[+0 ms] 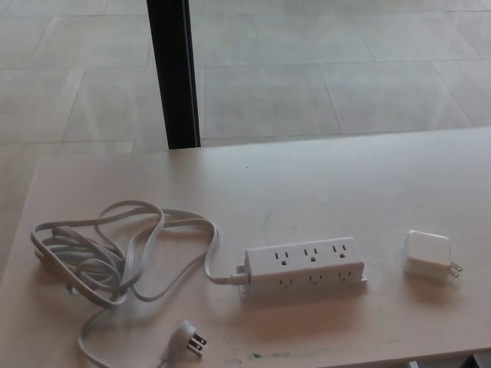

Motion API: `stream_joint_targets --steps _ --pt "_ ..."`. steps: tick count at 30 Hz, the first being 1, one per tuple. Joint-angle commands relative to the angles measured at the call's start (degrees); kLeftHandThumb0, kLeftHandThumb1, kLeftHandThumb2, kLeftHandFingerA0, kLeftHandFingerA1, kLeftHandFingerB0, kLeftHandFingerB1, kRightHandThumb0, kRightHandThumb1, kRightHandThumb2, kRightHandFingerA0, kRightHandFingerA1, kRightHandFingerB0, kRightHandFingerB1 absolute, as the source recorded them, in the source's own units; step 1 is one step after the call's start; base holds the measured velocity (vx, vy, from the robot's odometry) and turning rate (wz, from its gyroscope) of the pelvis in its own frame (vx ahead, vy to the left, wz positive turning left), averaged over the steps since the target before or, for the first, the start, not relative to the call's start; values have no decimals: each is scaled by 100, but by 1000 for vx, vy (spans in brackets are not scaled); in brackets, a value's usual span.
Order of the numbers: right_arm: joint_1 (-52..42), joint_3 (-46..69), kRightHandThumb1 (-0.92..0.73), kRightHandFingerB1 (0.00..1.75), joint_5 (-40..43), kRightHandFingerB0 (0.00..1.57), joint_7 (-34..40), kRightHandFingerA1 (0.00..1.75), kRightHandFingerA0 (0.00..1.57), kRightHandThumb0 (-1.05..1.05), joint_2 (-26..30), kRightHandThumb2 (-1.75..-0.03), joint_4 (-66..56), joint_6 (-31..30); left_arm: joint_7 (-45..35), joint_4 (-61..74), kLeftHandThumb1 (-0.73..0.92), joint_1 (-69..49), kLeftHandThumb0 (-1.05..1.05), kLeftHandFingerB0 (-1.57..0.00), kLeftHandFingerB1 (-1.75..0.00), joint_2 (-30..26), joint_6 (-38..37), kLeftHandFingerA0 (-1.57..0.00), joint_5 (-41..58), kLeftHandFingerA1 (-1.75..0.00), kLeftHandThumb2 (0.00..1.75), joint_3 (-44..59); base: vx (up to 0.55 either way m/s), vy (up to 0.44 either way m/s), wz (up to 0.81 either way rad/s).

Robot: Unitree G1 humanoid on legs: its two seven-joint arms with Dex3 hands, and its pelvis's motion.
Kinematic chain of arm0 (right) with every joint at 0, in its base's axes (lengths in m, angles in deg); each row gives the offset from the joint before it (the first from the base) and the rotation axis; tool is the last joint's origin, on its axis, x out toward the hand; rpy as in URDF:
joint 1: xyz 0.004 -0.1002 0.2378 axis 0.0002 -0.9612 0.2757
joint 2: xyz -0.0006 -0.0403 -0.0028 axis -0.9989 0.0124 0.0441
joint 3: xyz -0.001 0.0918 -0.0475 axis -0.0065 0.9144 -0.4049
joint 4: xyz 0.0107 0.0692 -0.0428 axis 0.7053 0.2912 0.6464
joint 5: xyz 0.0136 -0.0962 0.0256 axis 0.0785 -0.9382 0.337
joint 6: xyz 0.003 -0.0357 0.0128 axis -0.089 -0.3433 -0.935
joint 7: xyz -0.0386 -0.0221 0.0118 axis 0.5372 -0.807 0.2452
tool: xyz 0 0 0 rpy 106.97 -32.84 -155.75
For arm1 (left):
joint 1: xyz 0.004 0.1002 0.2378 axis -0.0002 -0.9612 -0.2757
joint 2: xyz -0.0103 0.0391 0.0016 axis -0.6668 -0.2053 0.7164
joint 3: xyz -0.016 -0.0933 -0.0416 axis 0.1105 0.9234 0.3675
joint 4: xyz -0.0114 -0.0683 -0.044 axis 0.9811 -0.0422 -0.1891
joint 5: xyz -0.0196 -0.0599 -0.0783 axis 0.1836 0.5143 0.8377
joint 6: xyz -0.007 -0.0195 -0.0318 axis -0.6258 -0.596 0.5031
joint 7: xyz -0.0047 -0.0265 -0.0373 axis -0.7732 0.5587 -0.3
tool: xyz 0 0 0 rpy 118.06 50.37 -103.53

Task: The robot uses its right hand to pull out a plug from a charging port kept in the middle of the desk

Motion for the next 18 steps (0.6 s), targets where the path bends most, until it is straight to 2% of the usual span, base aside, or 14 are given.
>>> stream_joint_targets --steps 1,2,6,7,8,9,10,11,12,14,15,16,17,18 --pt "-1260 6384 -82 36 5112 0 3834 140 99 -89 -655 -71 2966 -311 47 -186 85 -84 -80 -39 -54 -74 -103 -62 119 -64 121 107 0 0 0" --pt "-1324 6490 -89 0 5217 0 3929 169 61 -90 -709 -71 3058 -344 46 -157 85 -89 -80 -39 -54 -66 -70 -61 130 -64 121 113 0 0 0" --pt "-1571 6416 -92 8 5229 0 3969 173 62 -90 -681 -71 3564 -178 34 -170 84 -98 -80 -39 -53 -63 -31 -60 142 -63 121 121 0 0 0" --pt "-1653 6438 -92 10 5214 0 3920 174 64 -92 -793 -79 3512 -239 64 -161 84 -120 -80 -39 -54 -54 -83 -62 127 -64 121 115 0 0 0" --pt "-1679 6454 -92 3 5222 0 3903 174 62 -92 -807 -81 3541 -239 103 -138 92 -129 -85 -40 -43 -42 -68 -67 129 -58 86 122 0 0 0" --pt "-1710 6425 -92 0 5202 0 3877 175 57 -88 -776 -78 3643 -234 109 -153 83 -118 -77 -40 -54 -47 -61 -62 117 -65 120 111 0 0 0" --pt "-1736 6373 -92 0 5179 0 3862 173 45 -87 -740 -78 3790 -177 104 -170 84 -108 -79 -39 -54 -51 -64 -61 111 -64 120 105 0 0 0" --pt "-1756 6291 -92 38 5075 0 3889 160 20 -84 -727 -86 3857 -201 107 -162 82 -109 -76 -38 -54 -51 -53 -59 108 -64 120 102 0 0 0" --pt "-1767 6210 -92 31 4944 0 3931 145 44 -87 -744 -83 3868 -261 103 -136 91 -119 -88 -39 -44 -52 -36 -63 108 -57 88 101 0 0 0" --pt "-1768 6269 -92 31 4949 0 3913 145 44 -87 -765 -83 3871 -227 83 -125 91 -157 -88 -39 -44 -53 -44 -63 113 -57 88 104 0 0 0" --pt "-1792 6220 -92 15 4898 0 3829 157 25 -85 -784 -87 3921 -183 56 -85 91 -186 -89 -38 -44 -49 -48 -63 124 -57 89 109 0 0 0" --pt "-1760 6200 -91 44 4842 0 3846 175 64 -86 -856 -81 3866 -244 63 -150 92 -166 -88 -40 -43 -55 -80 -66 116 -58 88 108 0 0 0" --pt "-1744 6212 -91 44 4820 0 3846 175 64 -86 -887 -81 3837 -245 76 -160 92 -163 -88 -40 -43 -49 -82 -66 112 -58 88 105 0 0 0" --pt "-1758 6057 -72 61 4610 0 3905 135 92 -90 -927 -118 3814 -239 118 -144 92 -166 -87 -41 -44 -47 -73 -70 94 -61 90 94 0 0 0"
